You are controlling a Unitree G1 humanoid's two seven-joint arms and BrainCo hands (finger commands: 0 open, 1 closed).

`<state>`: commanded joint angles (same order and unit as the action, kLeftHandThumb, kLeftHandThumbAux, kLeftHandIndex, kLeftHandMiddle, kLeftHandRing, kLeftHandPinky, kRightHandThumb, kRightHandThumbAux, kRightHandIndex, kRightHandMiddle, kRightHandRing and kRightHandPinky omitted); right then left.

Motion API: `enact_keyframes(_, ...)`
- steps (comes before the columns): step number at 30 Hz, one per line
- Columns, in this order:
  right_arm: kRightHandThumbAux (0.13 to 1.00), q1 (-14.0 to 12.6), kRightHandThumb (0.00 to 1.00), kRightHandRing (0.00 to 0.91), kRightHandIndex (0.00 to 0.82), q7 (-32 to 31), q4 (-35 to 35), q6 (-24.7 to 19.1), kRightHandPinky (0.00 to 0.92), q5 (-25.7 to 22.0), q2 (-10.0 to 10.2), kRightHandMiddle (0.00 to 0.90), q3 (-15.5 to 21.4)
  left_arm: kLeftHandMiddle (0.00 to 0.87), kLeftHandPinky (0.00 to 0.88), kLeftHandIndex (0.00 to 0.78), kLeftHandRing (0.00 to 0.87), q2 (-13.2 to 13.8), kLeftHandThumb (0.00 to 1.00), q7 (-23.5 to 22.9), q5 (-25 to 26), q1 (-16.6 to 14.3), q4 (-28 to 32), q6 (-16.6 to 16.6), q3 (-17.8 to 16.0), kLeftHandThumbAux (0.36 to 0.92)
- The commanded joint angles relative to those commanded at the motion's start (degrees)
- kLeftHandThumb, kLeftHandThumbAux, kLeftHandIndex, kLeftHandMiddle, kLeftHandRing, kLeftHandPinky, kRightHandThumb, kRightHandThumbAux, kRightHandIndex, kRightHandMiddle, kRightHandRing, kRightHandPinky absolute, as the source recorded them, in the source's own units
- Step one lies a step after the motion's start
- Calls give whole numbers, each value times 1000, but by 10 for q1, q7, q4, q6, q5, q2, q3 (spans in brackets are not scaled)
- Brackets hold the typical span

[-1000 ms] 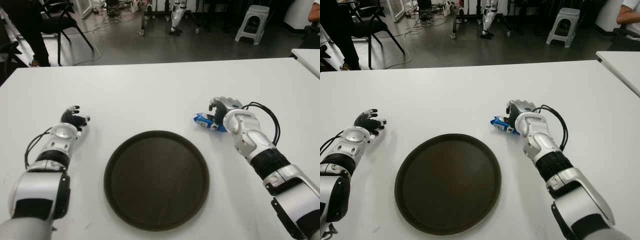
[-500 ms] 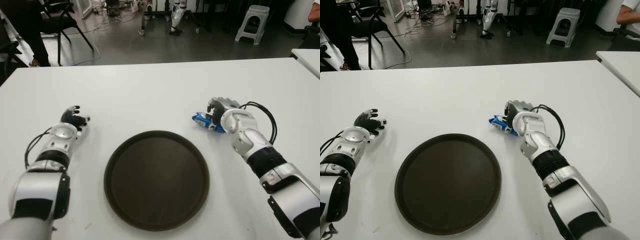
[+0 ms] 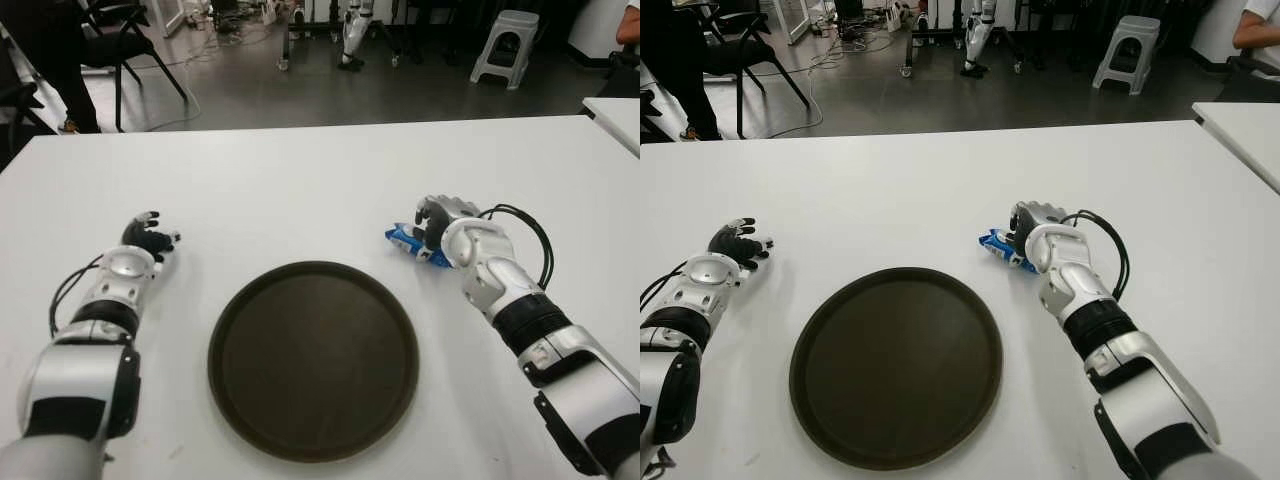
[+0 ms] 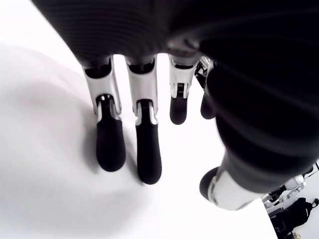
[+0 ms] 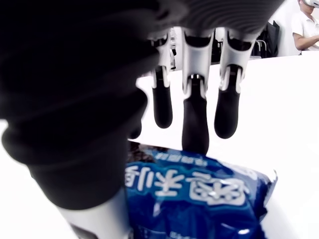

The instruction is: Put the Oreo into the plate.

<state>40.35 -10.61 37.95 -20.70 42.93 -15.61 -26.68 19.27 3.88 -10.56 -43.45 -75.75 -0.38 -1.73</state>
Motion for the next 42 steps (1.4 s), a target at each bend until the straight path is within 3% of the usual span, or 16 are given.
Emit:
enact_keyframes(15,966,5,0,727,441,0,20,4,738,-3,4,703,-3,98,154,69,131,2,187,-3,-4,0,0,3,7,797)
enact_keyframes(22,956,15,0,752,493,29,77,32,755,-9,14,732,-3,106,150,79,133,2,166,-1,-4,1,1,-2,11,808)
enact_keyframes(26,946,26,0,746,518,37,110,38,750,-12,21,729,-6,111,143,92,135,2,192,1,-2,2,2,-2,8,786)
enact_keyframes(33,933,47,0,737,455,51,175,53,749,-16,34,713,-11,117,144,104,138,2,268,5,1,1,0,0,5,783)
enact_keyframes(42,911,74,0,680,408,68,257,61,673,-27,56,660,-8,123,148,91,144,2,249,6,-1,3,1,0,7,765)
